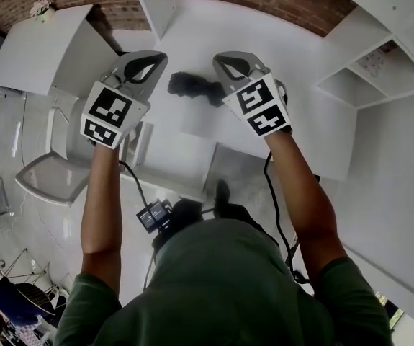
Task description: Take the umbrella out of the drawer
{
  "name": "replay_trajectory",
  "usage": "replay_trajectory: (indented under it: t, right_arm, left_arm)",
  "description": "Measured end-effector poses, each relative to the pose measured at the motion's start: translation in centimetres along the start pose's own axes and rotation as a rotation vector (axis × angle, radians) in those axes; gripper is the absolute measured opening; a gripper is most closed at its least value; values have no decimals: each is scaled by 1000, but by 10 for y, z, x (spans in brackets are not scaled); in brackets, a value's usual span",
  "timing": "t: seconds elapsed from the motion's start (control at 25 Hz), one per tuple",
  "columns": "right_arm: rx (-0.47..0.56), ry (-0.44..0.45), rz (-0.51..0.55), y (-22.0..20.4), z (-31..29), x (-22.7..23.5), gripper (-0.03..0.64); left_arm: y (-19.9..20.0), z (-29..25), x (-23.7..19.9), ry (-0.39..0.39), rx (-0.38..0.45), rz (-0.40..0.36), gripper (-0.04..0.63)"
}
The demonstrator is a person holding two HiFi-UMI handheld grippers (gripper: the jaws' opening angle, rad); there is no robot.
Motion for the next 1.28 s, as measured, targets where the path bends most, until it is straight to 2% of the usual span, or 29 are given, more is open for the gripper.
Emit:
replay_trajectory:
  t: [0.24,0.48,0.72,0.96,1.28]
  right_arm:
    - [165,6,-45,38,65,-17,8]
    - [276,7,-8,61,118,-37,8]
    - [366,24,12,76,159,-55,8]
    - [435,37,19,91,184,-76,8]
    - [438,27,26,90,202,-96,6]
  left_arm:
    - [42,54,2,40,118,52,3]
    - [73,100,13,76,225,147,3]
    - [89,140,24,144,264,180,3]
    - [98,168,41,161,270,170,3]
    - [97,194,58,180,266,173,3]
Point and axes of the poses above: the fingertips, and each gripper's own axes: z backward along the fingers, x to its right, y out of its top, the point moved 10 cm from there along z, backward along the fingers, and after that the axes turned 13 degrees about y, right-handed, at the moved point
